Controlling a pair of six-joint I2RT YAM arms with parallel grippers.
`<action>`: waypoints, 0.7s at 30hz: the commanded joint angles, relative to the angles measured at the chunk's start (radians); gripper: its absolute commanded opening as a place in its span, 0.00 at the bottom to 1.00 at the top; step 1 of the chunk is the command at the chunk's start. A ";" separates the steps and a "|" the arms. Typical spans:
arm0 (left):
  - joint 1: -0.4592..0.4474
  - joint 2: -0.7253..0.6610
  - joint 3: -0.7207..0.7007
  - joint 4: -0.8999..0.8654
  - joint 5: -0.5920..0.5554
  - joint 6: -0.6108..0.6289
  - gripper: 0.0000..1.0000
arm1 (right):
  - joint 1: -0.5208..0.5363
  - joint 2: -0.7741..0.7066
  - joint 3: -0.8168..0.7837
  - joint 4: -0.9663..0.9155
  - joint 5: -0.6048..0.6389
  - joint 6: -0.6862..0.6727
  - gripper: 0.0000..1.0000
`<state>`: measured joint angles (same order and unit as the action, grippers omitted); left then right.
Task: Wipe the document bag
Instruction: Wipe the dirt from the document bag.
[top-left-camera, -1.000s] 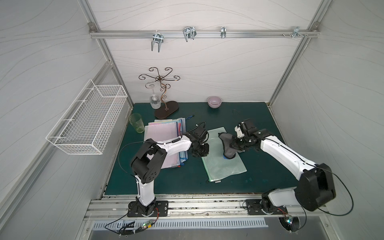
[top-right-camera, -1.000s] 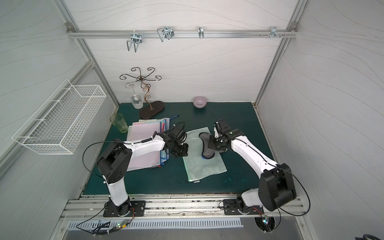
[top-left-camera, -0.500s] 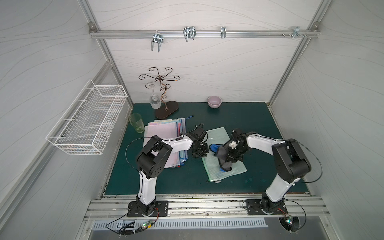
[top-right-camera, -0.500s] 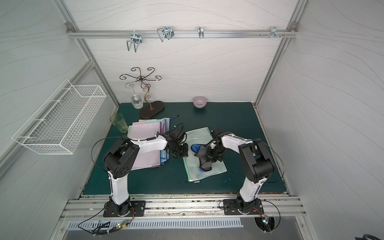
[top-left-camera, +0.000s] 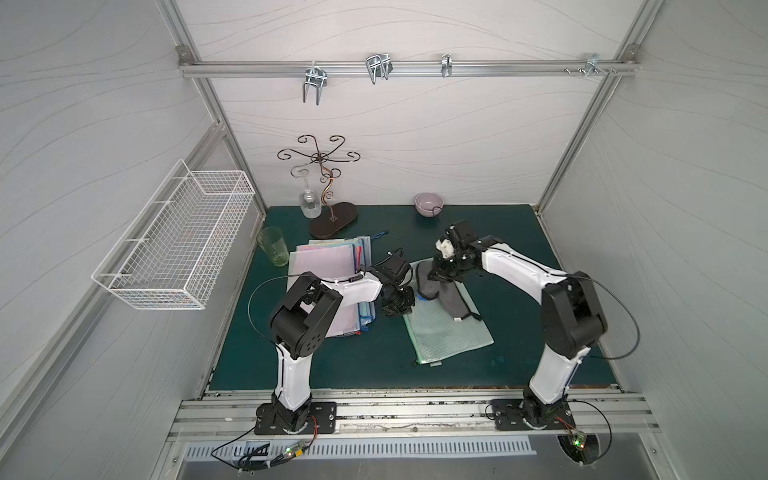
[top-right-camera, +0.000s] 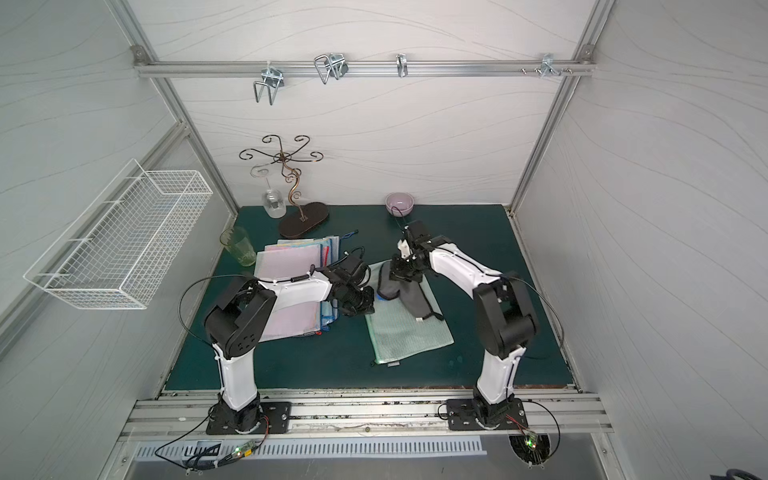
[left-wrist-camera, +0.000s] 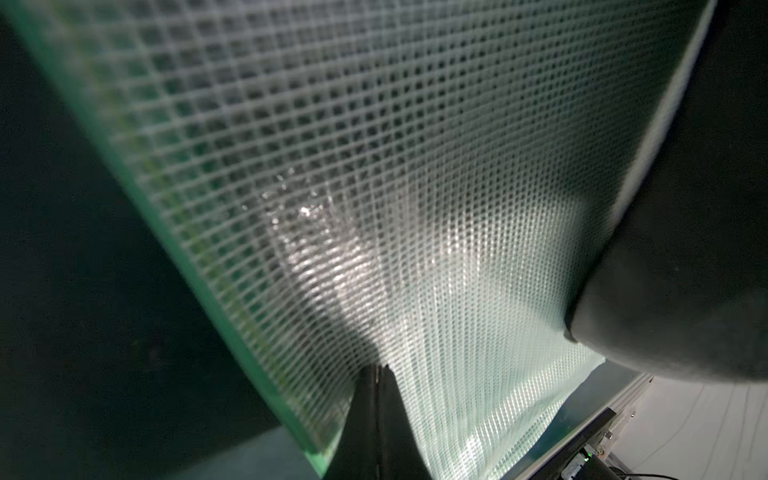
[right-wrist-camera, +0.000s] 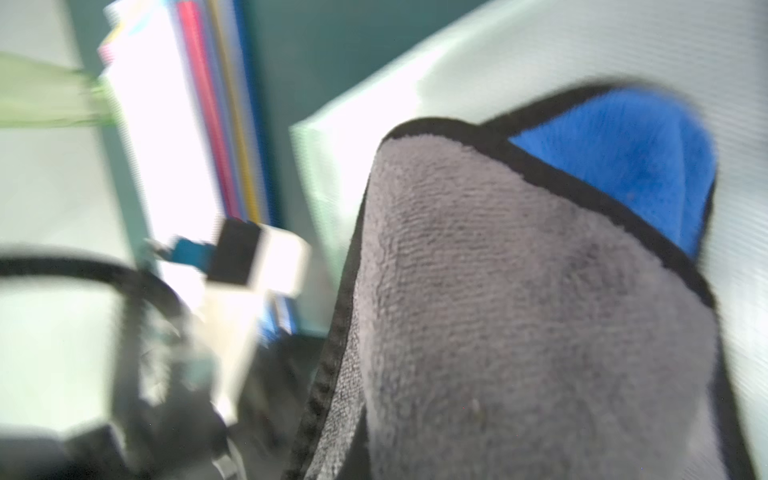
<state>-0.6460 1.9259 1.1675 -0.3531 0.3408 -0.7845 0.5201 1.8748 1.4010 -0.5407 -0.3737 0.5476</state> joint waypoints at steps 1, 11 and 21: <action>0.008 -0.010 -0.027 -0.041 -0.026 0.010 0.00 | 0.003 0.149 0.056 0.115 -0.174 0.049 0.00; 0.009 0.007 -0.032 -0.033 -0.022 0.000 0.00 | -0.089 0.325 0.141 -0.058 0.094 -0.016 0.00; 0.009 0.006 -0.041 -0.014 -0.024 -0.011 0.00 | 0.043 -0.024 -0.121 -0.265 0.174 -0.172 0.00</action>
<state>-0.6422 1.9190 1.1511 -0.3386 0.3511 -0.7856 0.4347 1.9076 1.3403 -0.6708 -0.1265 0.4595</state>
